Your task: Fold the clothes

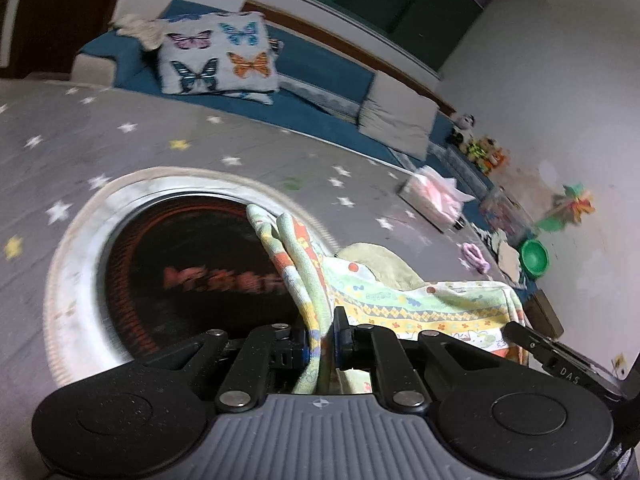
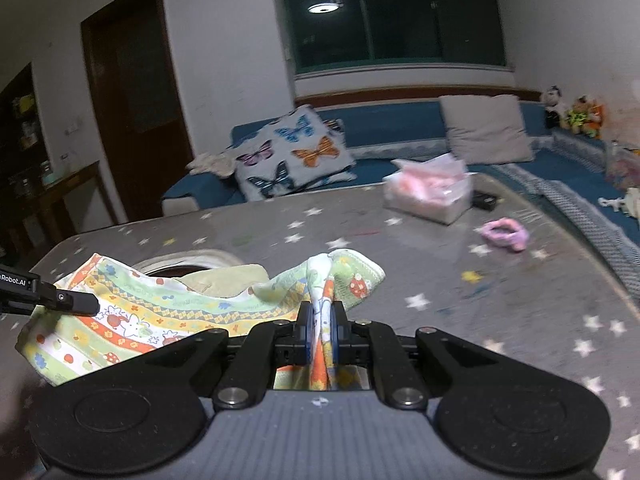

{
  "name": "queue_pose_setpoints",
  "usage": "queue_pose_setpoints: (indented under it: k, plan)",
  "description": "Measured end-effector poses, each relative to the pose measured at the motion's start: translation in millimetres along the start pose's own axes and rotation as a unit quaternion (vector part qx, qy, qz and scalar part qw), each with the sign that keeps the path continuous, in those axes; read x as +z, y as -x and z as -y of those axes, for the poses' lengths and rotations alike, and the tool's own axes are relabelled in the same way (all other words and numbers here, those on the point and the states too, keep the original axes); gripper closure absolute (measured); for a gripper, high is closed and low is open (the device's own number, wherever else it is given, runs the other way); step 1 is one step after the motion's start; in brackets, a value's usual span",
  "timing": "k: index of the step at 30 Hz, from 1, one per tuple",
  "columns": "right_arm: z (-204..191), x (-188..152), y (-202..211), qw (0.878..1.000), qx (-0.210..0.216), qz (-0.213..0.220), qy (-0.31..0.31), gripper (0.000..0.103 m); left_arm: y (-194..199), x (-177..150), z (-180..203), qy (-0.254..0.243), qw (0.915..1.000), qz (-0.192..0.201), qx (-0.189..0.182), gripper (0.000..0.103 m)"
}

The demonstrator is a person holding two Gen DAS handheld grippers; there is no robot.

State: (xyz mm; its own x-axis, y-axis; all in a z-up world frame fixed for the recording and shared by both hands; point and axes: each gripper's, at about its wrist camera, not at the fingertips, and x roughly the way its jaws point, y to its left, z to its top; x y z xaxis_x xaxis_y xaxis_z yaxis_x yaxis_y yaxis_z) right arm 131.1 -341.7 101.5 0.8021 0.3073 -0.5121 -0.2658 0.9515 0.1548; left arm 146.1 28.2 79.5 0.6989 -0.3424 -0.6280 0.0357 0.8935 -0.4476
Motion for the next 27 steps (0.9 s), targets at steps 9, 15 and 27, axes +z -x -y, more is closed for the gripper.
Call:
queue_pose_setpoints:
  k: [9,15,27]
  plan:
    - [41.1,11.0,2.8,0.999,-0.046,0.01,-0.006,0.095,-49.7,10.1,48.7,-0.042,0.9988,-0.026,0.002,0.092]
    - [66.9,15.2,-1.1,0.997,-0.07,0.01,-0.016,0.095,-73.3,13.4,72.6,-0.067,0.9972,-0.034,0.005,0.092]
    - [98.0,13.4,-11.3,0.995,-0.098,0.003,-0.027,0.095,-111.6,13.2,102.8,-0.102,0.9932,-0.052,0.02,0.092]
